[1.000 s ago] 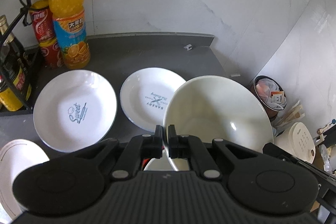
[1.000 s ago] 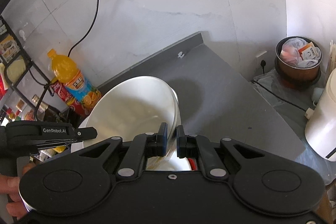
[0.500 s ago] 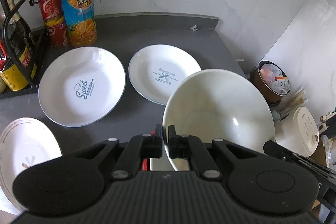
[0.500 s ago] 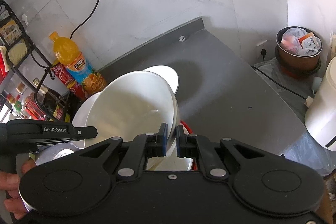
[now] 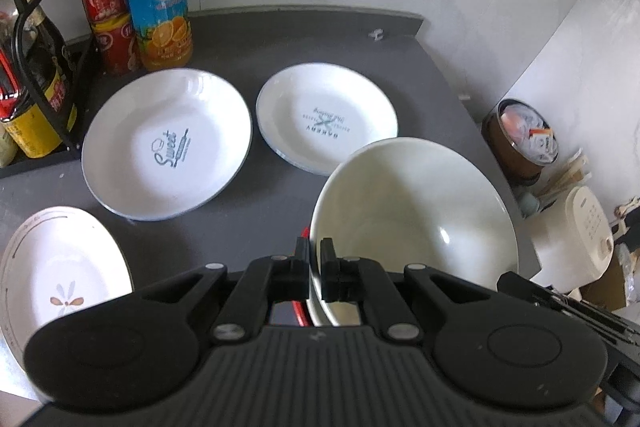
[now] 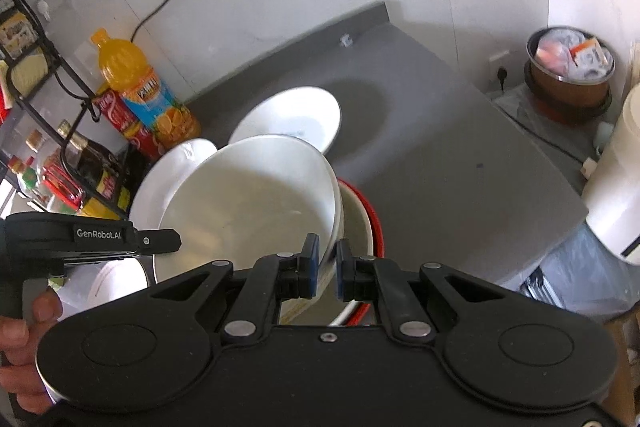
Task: Organize plates and bowls
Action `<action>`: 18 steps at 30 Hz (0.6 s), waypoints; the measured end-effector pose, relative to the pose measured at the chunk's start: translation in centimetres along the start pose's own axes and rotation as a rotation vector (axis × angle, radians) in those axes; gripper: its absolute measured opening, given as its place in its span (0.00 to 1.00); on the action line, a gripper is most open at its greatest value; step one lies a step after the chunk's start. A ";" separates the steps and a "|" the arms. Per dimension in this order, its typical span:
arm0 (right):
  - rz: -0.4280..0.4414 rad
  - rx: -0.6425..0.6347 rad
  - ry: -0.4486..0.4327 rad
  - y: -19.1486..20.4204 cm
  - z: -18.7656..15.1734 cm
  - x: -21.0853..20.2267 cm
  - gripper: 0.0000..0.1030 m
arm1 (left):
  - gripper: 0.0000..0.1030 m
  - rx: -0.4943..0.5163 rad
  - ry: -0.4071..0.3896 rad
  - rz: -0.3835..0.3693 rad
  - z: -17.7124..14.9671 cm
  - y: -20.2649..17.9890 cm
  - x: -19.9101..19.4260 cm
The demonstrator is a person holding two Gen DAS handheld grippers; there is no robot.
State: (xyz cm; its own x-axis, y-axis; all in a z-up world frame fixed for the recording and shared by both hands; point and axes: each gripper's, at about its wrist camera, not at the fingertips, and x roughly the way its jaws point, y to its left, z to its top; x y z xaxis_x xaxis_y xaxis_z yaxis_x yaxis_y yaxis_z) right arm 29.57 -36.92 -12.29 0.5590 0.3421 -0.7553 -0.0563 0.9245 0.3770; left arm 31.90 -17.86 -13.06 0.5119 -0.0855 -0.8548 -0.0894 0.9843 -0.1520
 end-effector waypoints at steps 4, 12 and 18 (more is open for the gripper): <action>-0.007 0.029 0.022 -0.7 -0.4 0.6 0.08 | 0.03 -0.007 0.031 -0.002 -0.7 0.3 0.9; -0.021 0.029 0.042 -1.0 -0.9 1.1 0.08 | 0.03 0.015 0.051 -0.001 -1.2 -0.2 1.8; -0.023 0.017 0.044 -1.0 -1.1 1.5 0.08 | 0.03 0.009 0.070 0.006 -1.5 -0.1 2.8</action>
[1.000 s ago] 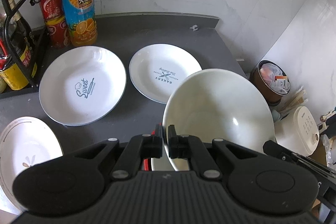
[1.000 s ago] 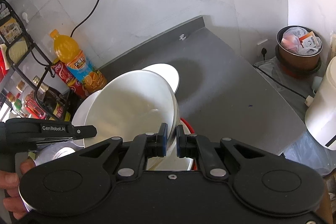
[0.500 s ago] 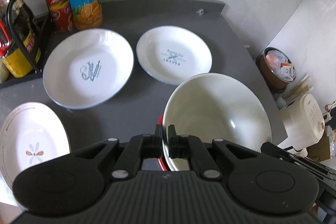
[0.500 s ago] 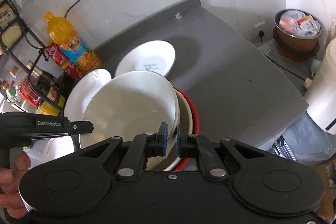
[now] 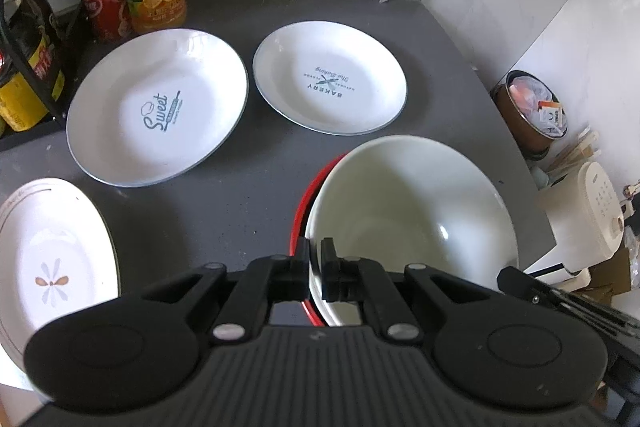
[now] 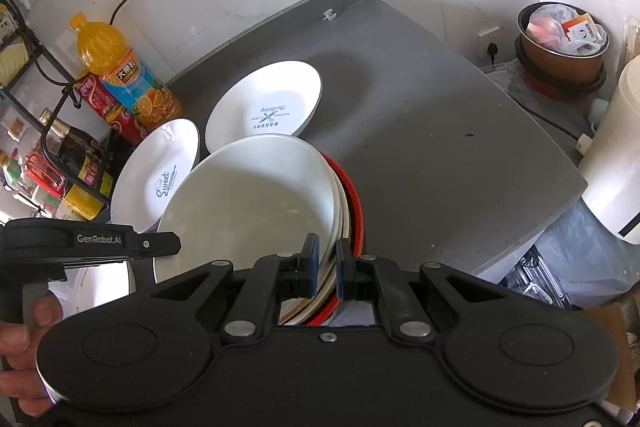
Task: Organize plates and bowls
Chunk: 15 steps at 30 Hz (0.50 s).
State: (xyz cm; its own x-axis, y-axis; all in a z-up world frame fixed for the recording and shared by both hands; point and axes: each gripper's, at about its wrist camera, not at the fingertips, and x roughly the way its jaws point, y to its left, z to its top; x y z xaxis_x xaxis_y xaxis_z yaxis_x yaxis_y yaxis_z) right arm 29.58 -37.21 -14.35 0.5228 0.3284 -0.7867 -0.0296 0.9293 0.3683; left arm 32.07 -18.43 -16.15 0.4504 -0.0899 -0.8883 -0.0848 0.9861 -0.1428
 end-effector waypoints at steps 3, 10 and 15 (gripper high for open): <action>0.013 0.011 -0.001 -0.3 0.0 0.0 0.09 | 0.03 -0.004 -0.002 0.003 -0.1 0.0 0.1; 0.037 0.063 0.023 -0.8 0.1 -0.1 0.12 | 0.05 -0.016 0.027 0.015 0.1 -0.2 0.4; 0.040 0.087 0.008 -1.2 0.0 -1.0 0.31 | 0.09 -0.023 0.044 0.040 0.3 -0.2 0.0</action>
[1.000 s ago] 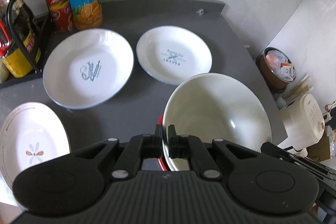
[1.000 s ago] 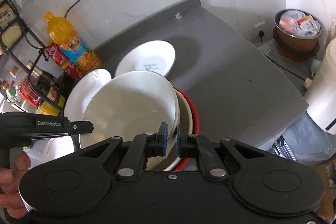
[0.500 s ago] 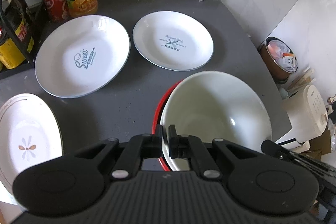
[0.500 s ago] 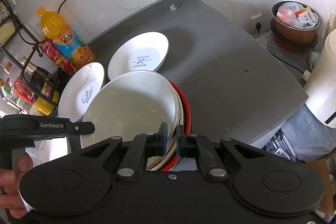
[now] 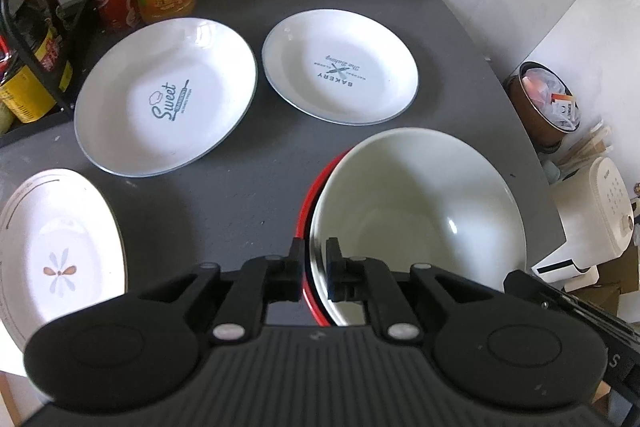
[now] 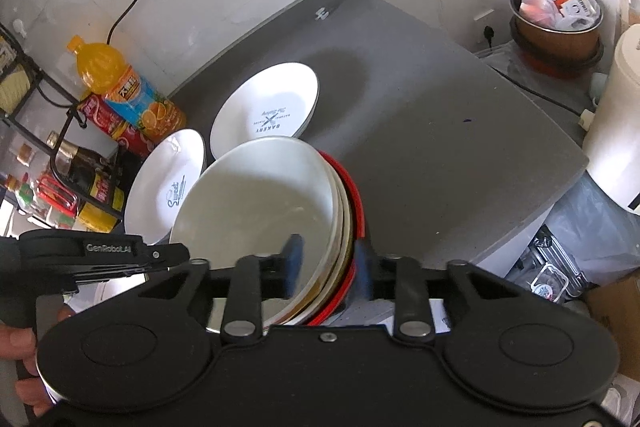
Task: Organize plates and bowls
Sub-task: 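Open the right tool and release the bowl onto the stack, then withdraw the right tool from the bowl stack toward the white plates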
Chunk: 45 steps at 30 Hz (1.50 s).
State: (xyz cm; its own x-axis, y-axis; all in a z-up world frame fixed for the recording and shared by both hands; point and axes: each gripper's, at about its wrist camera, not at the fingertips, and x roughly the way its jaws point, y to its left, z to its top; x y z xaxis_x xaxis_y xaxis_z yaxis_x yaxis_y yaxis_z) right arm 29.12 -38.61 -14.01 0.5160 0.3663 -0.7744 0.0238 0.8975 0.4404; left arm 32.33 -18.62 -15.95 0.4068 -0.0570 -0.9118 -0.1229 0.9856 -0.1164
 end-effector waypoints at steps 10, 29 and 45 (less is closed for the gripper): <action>0.032 0.016 -0.040 0.2 -0.3 -1.9 0.37 | 0.44 -0.041 -0.069 0.036 -0.9 0.8 -3.5; 0.069 -0.034 -0.095 3.9 -0.7 -3.2 0.74 | 0.76 -0.103 -0.170 0.038 -2.9 5.4 -8.0; 0.050 -0.036 -0.082 10.9 -1.1 -0.3 0.79 | 0.80 -0.098 -0.152 0.036 -0.3 13.9 -7.4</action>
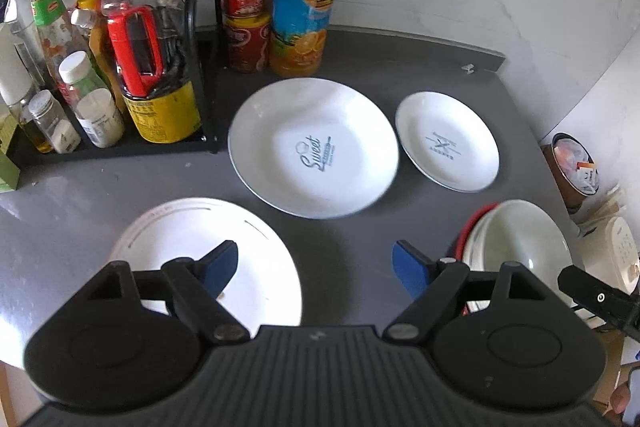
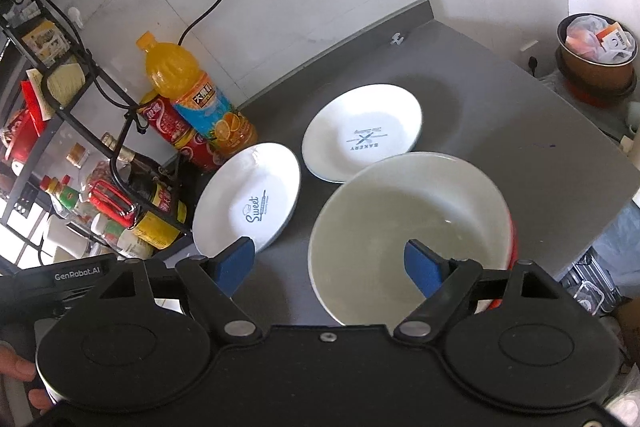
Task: Organize plates and bowls
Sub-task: 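Withdraw the right tool from the bowl stack toward the white plates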
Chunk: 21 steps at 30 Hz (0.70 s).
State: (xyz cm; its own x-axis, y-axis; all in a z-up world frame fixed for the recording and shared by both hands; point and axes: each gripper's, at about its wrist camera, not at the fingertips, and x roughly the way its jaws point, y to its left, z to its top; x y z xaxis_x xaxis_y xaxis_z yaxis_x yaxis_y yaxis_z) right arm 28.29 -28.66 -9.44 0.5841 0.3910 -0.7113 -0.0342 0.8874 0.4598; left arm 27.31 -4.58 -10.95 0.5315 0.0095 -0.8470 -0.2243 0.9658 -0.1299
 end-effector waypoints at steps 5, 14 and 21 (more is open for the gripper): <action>-0.012 -0.008 -0.001 1.8 0.2 0.8 0.79 | 0.80 0.020 -0.002 -0.005 1.4 2.0 0.6; -0.018 -0.044 0.013 5.3 0.5 3.2 0.79 | 0.80 0.012 0.014 -0.003 3.0 5.1 2.3; -0.028 -0.069 0.040 7.5 0.5 4.9 0.79 | 0.80 0.029 0.036 0.014 3.9 6.9 3.4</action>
State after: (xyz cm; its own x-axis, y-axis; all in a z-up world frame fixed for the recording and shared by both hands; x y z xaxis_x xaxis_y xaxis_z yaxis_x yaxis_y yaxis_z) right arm 31.26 -20.24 -9.26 0.5529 0.3736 -0.7448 -0.0750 0.9126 0.4020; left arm 30.72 3.10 -12.73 0.4991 0.0141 -0.8664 -0.2074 0.9728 -0.1036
